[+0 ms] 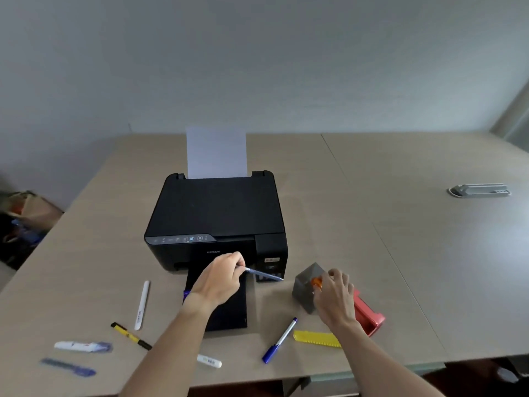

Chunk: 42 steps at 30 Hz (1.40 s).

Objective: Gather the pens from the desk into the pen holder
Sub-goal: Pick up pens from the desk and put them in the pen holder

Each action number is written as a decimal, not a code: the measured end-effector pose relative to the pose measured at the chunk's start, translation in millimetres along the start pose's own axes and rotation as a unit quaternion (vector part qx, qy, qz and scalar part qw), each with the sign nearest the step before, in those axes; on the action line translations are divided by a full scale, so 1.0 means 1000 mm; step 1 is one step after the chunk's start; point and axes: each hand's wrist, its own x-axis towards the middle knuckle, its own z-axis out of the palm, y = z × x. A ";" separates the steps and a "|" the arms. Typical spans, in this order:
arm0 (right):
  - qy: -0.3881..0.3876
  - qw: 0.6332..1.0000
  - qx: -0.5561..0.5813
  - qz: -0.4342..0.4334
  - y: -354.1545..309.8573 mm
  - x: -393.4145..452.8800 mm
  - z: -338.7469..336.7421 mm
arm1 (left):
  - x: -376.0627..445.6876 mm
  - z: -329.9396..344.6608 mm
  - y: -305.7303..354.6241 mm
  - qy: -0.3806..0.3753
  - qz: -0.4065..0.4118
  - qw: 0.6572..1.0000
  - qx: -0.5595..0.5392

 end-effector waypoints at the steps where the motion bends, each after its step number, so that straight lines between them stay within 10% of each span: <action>1: -0.010 1.000 0.001 0.002 -0.004 -0.005 0.004 | -0.002 0.005 0.001 0.000 0.001 1.000 -0.008; 23: -0.233 0.968 0.087 -0.046 -0.032 -0.126 0.107 | -0.047 0.078 -0.067 -0.094 -0.043 0.994 -0.042; 42: -0.061 0.985 0.027 -0.159 -0.021 -0.072 0.028 | -0.057 0.096 0.002 -0.107 -0.156 0.978 0.089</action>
